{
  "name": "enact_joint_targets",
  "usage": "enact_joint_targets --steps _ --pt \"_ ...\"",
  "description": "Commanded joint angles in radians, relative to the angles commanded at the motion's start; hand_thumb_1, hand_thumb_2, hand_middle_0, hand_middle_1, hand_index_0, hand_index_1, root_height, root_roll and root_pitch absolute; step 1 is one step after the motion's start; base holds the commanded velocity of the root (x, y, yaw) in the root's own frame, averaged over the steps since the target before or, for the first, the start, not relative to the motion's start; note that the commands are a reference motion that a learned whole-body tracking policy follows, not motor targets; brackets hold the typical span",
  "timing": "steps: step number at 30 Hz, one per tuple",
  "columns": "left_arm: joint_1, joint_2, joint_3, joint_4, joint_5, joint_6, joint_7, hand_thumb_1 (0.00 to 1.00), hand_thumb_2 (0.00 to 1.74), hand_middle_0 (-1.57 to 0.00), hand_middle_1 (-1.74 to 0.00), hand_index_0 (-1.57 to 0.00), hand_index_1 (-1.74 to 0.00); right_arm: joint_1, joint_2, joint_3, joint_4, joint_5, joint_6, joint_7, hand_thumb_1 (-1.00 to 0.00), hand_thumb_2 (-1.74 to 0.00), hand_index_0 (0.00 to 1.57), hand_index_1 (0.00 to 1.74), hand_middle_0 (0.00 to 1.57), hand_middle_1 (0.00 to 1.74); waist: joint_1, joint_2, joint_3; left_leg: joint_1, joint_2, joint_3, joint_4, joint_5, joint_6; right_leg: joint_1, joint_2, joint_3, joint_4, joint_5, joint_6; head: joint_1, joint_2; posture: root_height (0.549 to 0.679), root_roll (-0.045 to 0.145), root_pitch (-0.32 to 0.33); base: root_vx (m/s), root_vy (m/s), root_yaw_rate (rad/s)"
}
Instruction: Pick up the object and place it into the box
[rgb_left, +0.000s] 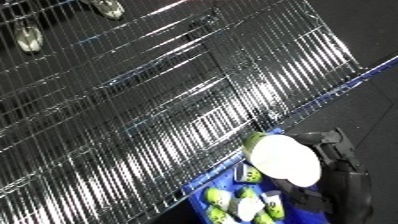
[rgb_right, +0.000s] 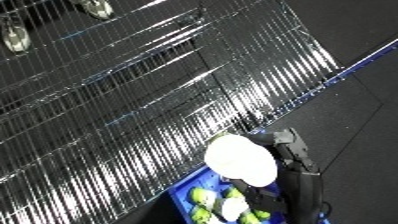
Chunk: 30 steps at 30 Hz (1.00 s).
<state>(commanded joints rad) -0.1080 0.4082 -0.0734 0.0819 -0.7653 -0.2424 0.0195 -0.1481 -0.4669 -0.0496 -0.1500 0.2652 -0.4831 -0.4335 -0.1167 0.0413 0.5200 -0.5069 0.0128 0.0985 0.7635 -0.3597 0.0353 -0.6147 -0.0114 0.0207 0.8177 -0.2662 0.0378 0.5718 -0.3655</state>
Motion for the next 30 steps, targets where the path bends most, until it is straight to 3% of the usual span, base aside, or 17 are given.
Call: enact_joint_targets --steps 4,8,11,18,30 --pt "0.012 -0.016 -0.01 0.004 -0.015 -0.025 0.013 1.0 1.74 -1.57 -1.74 -1.57 -1.74 0.044 -0.031 -0.048 0.009 -0.037 -0.03 -0.081 -0.95 -1.65 1.49 1.65 1.49 1.65 -0.038 0.021 0.0 0.026 0.002 0.027 -0.026 0.004 -0.0059 0.006 0.0006 0.019 -0.025 0.003 -0.0014 0.049 -0.004 0.634 0.076 0.111 -0.027 0.119 -0.19" --pt "0.007 -0.034 -0.022 0.014 -0.02 -0.049 0.027 1.0 1.74 -1.57 -1.74 -1.57 -1.74 0.068 -0.053 -0.073 0.025 -0.03 -0.036 -0.116 -0.95 -1.65 1.49 1.65 1.49 1.65 -0.067 0.036 0.0 0.043 0.001 0.048 -0.049 0.011 -0.0097 0.006 0.0047 0.035 -0.049 0.009 -0.0025 0.136 -0.089 0.636 0.085 0.117 -0.034 0.088 -0.132" --pt "0.002 -0.042 -0.027 0.019 -0.022 -0.061 0.037 1.0 1.74 -1.57 -1.74 -1.57 -1.74 0.08 -0.062 -0.085 0.048 -0.006 -0.049 -0.118 -0.95 -1.65 1.49 1.65 1.49 1.65 -0.083 0.043 0.0 0.048 0.001 0.058 -0.054 0.012 -0.0122 0.007 0.0047 0.043 -0.059 0.011 -0.0041 0.168 -0.12 0.637 0.091 0.119 -0.024 0.064 -0.1" --pt "0.002 -0.053 -0.037 0.035 -0.035 -0.069 0.042 1.0 1.74 -1.57 -1.74 -1.57 -1.74 0.086 -0.066 -0.102 0.091 0.077 -0.072 -0.059 -0.6 -1.04 0.94 1.04 0.94 1.04 -0.101 0.065 0.0 0.067 -0.008 0.067 -0.059 0.006 -0.014 0.014 0.0 0.057 -0.058 0.004 -0.0078 0.263 -0.162 0.638 0.101 0.115 0.007 0.043 -0.05" --pt "0.004 -0.066 -0.053 0.055 -0.048 -0.078 0.019 1.0 1.74 -1.57 -1.74 -1.57 -1.74 0.086 -0.064 -0.102 0.131 0.116 -0.058 -0.042 0.0 0.0 0.0 0.0 0.0 0.0 -0.107 0.084 0.0 0.096 -0.018 0.073 -0.08 0.006 -0.0125 0.029 -0.0004 0.064 -0.063 -0.001 -0.0114 0.317 -0.174 0.639 0.108 0.108 0.013 0.009 -0.003"
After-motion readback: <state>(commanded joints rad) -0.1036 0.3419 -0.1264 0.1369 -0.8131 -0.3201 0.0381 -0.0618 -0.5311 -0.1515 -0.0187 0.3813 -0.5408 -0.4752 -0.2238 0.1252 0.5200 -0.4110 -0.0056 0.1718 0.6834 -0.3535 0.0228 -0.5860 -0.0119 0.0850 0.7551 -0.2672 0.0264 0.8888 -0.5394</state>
